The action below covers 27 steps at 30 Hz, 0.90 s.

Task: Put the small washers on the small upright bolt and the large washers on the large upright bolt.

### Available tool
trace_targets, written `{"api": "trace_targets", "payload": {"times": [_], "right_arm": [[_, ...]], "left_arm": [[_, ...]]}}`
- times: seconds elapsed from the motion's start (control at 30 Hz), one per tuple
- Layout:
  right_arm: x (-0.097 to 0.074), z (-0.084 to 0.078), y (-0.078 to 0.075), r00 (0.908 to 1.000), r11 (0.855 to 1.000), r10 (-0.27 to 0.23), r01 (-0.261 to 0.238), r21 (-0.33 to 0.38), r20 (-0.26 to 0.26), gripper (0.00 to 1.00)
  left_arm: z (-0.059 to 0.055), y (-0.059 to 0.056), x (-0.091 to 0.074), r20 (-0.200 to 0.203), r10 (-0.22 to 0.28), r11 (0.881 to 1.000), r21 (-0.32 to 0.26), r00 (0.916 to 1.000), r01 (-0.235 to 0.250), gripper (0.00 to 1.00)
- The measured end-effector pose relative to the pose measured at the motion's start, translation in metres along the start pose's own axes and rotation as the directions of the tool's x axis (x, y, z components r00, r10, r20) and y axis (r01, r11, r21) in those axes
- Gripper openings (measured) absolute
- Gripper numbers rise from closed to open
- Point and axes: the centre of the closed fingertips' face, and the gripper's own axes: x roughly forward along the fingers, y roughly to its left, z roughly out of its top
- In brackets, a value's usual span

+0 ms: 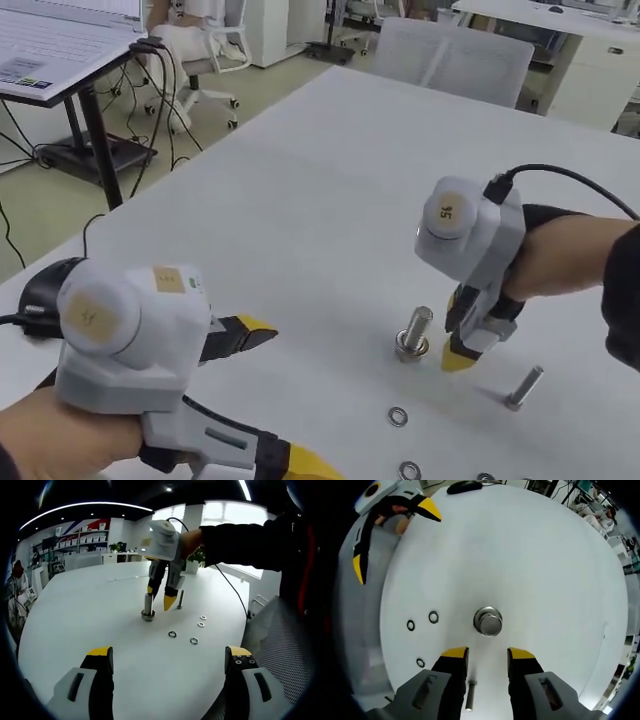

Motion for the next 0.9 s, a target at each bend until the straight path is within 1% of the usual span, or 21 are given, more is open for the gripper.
{"api": "trace_targets", "payload": {"times": [0.37, 0.6, 0.9], "right_arm": [[-0.004, -0.003, 0.015, 0.9999, 1.000, 0.003, -0.004, 0.008, 0.010, 0.32], [-0.003, -0.002, 0.030, 0.9998, 1.000, 0.009, -0.009, 0.008, 0.016, 0.32], [-0.003, 0.008, 0.049, 0.9991, 1.000, 0.013, -0.013, -0.004, 0.040, 0.31]], "left_arm": [[0.004, 0.000, 0.001, 0.004, -0.004, 1.000, 0.012, 1.0000, 0.004, 0.92], [0.005, -0.001, 0.000, 0.008, -0.002, 1.000, 0.020, 1.0000, 0.002, 0.92], [0.008, -0.003, -0.002, 0.012, -0.004, 1.000, 0.030, 0.9999, 0.004, 0.92]]}}
